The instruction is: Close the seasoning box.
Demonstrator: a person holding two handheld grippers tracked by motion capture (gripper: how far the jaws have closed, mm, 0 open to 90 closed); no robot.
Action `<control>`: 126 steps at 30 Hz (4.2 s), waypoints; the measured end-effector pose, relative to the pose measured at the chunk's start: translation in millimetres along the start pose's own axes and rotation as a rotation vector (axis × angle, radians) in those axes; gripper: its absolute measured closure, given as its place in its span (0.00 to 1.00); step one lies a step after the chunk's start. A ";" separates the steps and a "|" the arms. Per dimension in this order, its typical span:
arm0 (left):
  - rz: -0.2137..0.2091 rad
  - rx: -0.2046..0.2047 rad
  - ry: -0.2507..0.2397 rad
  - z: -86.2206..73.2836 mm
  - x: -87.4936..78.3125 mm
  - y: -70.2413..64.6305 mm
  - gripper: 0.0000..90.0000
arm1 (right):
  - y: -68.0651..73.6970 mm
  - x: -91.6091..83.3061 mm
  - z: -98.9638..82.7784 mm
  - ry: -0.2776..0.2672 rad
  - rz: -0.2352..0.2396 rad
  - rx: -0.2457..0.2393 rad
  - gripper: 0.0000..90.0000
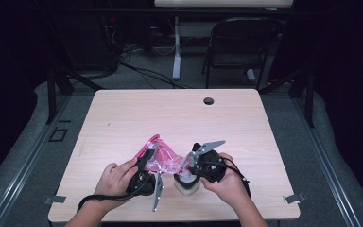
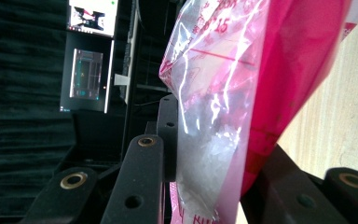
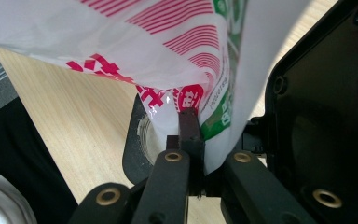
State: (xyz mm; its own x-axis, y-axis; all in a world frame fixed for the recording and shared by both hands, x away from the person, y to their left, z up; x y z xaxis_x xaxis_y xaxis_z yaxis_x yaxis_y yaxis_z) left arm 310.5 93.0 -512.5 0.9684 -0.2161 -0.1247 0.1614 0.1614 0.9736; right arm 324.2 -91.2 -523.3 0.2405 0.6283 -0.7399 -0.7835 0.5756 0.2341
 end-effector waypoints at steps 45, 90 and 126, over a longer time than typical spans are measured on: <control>-0.070 -0.227 0.033 -23.5 0.8 -32.4 0.84 | 5.4 0.2 5.0 -0.028 -0.002 -0.014 1.00; -0.258 -0.400 0.052 -29.7 7.5 -64.4 0.84 | 8.5 1.3 9.5 -0.057 0.014 -0.012 0.98; -0.512 -0.675 0.075 -43.2 20.5 -86.7 0.84 | 13.7 0.1 13.0 -0.099 0.095 0.008 0.72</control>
State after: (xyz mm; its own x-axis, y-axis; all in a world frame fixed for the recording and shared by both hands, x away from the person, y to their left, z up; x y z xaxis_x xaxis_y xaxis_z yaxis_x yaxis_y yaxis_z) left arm 324.6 116.1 -607.7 0.7512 -0.3584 -0.5543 0.6388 0.6062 0.4738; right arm 320.9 -76.4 -512.1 0.2212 0.7285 -0.6484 -0.8007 0.5152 0.3057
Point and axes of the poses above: each handheld gripper's, and its own axes: x roughly forward along the jaws, z roughly out of its top, y roughly to its left, the point moved 6 cm from there along x, roughly forward along the jaws, and after that the axes turned 9 degrees about z, right-handed, at the moved point
